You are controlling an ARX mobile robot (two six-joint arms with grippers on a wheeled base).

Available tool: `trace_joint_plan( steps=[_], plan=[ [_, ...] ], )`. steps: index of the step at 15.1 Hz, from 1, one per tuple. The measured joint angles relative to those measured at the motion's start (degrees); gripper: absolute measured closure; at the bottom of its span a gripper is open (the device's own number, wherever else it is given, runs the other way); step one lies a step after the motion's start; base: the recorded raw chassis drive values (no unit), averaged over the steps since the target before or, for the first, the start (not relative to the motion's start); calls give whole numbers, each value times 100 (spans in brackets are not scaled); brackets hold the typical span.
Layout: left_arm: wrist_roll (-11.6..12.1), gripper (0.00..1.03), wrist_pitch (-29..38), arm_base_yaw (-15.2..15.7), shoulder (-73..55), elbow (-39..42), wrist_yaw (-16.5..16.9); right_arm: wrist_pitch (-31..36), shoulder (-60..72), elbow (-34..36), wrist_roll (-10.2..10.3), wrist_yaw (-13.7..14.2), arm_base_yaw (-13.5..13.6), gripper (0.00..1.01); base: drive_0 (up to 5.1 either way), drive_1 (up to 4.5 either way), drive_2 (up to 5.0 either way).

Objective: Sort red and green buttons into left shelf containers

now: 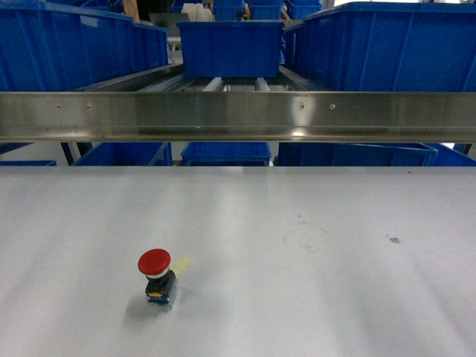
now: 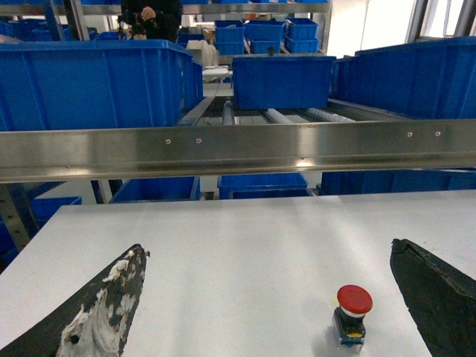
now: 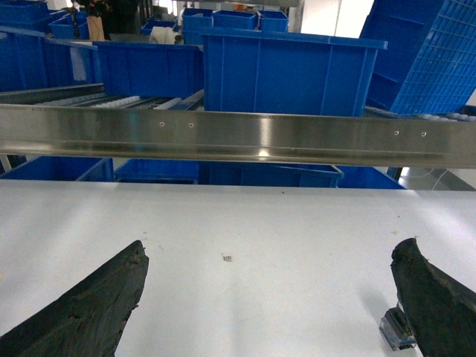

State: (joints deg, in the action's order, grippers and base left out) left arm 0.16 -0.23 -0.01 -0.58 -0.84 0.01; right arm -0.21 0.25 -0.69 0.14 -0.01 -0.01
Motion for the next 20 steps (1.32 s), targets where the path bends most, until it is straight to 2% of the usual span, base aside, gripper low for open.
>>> trace_joint_plan(
  steps=[10, 11, 12, 13, 14, 15, 16, 17, 18, 20],
  plan=[
    [0, 5, 0, 0, 0, 0, 0, 0, 0, 0, 0, 0, 0, 3, 0, 0, 0],
    [-15, 5, 37, 68, -20, 0, 72, 485, 234, 0, -13, 273, 212, 3, 0, 0, 0],
    [-57, 5, 540, 767, -350, -9, 944, 1370, 1025, -44, 28, 798, 717, 3, 0, 0, 0],
    [-129, 5, 1165, 1635, -1043, -22, 1703, 2234, 1987, -59, 0, 1394, 1185, 3, 0, 0, 0],
    [-146, 5, 1753, 2197, -1725, -79, 2280, 2896, 2771, -127, -42, 1759, 1397, 3, 0, 0, 0],
    [-199, 5, 2433, 2496, -2514, -251, 2955, 3593, 3580, -293, -107, 2109, 1425, 3, 0, 0, 0],
    [-282, 5, 2988, 2568, -3189, -483, 3265, 4192, 4240, -479, -195, 2245, 1373, 3, 0, 0, 0],
    [-361, 5, 3464, 2465, -3775, -654, 3370, 4664, 4852, -649, -284, 2243, 1250, 3, 0, 0, 0],
    [-450, 5, 3821, 2247, -4323, -778, 3386, 5060, 5394, -774, -393, 2245, 1032, 3, 0, 0, 0],
    [-588, 5, 4214, 1705, -5296, -1082, 3222, 5619, 6336, -1067, -529, 2024, 431, 3, 0, 0, 0]
  ],
)
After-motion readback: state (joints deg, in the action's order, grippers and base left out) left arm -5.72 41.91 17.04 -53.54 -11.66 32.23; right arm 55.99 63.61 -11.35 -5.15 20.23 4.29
